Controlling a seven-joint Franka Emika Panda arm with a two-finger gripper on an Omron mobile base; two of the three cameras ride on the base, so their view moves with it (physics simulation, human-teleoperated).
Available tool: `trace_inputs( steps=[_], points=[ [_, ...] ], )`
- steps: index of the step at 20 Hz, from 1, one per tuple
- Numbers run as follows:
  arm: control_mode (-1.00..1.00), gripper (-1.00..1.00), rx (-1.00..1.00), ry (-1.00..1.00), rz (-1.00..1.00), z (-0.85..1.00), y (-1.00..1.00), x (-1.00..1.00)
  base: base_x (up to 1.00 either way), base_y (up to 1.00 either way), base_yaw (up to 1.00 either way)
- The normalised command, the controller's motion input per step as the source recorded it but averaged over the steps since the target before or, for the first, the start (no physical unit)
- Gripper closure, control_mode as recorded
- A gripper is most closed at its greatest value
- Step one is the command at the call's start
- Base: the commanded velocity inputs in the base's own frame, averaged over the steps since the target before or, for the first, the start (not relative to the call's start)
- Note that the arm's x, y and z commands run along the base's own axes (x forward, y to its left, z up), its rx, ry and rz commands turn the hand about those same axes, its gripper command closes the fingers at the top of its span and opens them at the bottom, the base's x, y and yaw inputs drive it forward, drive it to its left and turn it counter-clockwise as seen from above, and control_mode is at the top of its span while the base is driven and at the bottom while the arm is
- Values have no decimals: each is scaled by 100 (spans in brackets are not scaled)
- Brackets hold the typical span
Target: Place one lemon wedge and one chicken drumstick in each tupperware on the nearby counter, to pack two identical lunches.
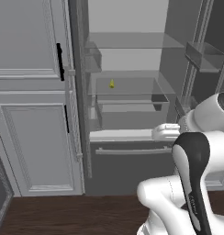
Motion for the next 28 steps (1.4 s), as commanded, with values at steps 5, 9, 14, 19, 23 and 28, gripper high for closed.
trace_inputs(
  steps=[5,9,14,19,23,28],
  points=[
    [100,-100,0,0,0,0,0,0,91,6,-9],
    [100,-100,0,0,0,0,0,0,87,0,-13],
    [100,-100,0,0,0,0,0,0,82,9,-7],
    [-100,-100,0,0,0,-19,3,49,26,5,-1],
    [-100,-100,0,1,0,-26,21,84,0,0,0],
    [-100,-100,1,6,0,-15,31,100,0,0,0]
  ],
)
